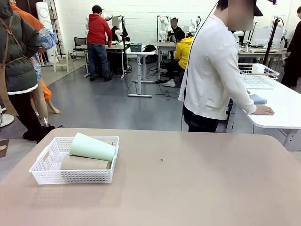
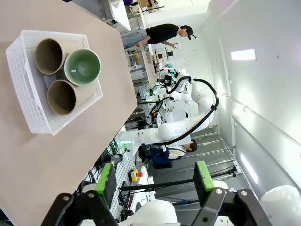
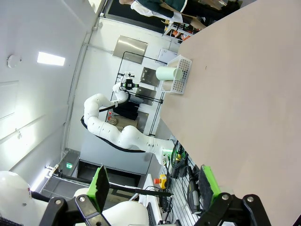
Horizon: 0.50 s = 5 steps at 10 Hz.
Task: Clean and organize the cups into the basket.
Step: Move the Organizing basket back to the left side of the table.
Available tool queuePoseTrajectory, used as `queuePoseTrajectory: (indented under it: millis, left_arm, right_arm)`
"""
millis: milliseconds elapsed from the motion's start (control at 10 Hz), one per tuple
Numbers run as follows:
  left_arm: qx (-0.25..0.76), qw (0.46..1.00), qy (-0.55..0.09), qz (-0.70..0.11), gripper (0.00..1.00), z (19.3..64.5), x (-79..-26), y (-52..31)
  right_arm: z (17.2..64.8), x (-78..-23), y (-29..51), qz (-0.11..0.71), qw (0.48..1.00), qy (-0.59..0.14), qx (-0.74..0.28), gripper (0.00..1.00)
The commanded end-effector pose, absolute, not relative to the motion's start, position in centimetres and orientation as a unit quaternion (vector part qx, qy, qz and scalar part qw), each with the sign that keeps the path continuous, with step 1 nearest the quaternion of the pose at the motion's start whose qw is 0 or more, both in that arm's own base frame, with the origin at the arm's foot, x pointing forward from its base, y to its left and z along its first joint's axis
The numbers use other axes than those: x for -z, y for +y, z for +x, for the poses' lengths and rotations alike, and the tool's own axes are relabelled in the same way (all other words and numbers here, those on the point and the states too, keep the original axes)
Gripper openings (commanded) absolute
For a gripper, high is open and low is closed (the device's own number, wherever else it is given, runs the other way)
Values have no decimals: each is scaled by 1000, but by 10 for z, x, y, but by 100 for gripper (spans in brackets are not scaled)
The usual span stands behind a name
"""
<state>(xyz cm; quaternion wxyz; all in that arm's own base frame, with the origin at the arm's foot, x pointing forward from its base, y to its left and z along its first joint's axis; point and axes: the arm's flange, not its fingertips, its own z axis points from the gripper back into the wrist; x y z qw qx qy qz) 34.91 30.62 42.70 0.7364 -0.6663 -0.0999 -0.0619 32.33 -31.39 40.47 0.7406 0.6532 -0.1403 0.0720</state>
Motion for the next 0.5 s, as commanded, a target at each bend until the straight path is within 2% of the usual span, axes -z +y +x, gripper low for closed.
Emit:
queuePoseTrajectory:
  millis: [0,400]
  left_arm:
    - [68,740,-99,-661,85,346,-427,303]
    - [68,740,-99,-661,85,346,-427,303]
  right_arm:
    - [322,-404,-313,650,743,-141,-74,100]
    - [322,-404,-313,650,743,-141,-74,100]
